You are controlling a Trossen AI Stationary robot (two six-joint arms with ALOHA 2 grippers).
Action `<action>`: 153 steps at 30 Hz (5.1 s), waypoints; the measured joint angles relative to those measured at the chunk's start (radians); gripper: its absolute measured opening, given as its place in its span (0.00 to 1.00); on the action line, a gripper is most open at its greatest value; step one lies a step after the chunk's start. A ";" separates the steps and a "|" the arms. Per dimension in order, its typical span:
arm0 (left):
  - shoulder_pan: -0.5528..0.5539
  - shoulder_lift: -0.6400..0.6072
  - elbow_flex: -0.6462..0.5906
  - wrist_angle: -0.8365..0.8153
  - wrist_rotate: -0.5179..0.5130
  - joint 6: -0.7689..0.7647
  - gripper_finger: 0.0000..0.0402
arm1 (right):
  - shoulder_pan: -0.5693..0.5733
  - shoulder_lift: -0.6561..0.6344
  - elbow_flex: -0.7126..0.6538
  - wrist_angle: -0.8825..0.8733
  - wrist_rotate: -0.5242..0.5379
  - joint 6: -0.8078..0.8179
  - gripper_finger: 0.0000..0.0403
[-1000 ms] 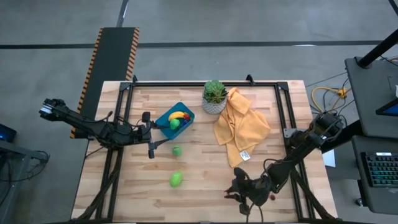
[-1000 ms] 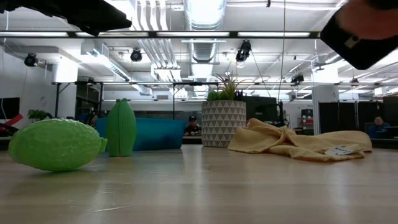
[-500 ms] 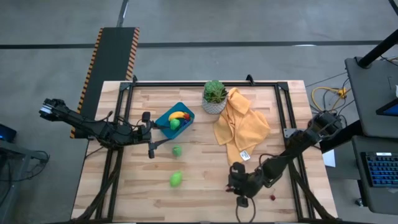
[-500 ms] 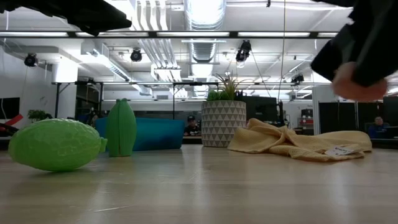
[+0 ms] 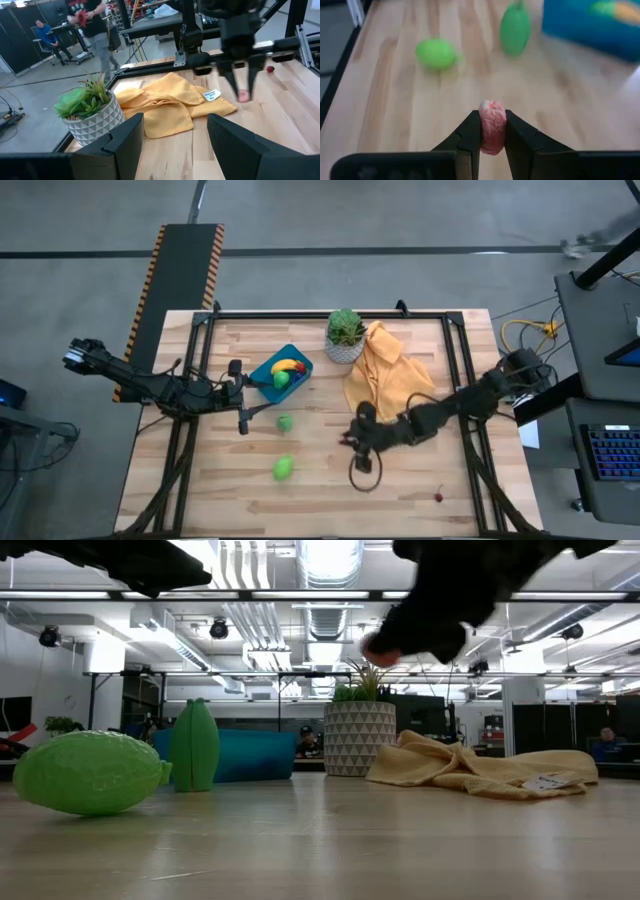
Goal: Pick and placing Produce into tupperware
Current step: Put the pink peach into the blue bin, then put the red cherry into the blue bin
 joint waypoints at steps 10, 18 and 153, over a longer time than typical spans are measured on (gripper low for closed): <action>0.000 0.000 0.000 -0.004 0.018 -0.046 0.51 | -0.219 0.000 0.000 0.231 -0.179 -0.221 0.15; 0.000 0.000 0.000 0.000 0.025 -0.046 0.51 | -0.328 0.024 0.097 0.190 -0.265 -0.337 0.15; 0.000 -0.013 0.002 -0.007 0.026 -0.098 0.51 | 0.317 -0.398 0.411 -1.092 -0.432 0.553 0.32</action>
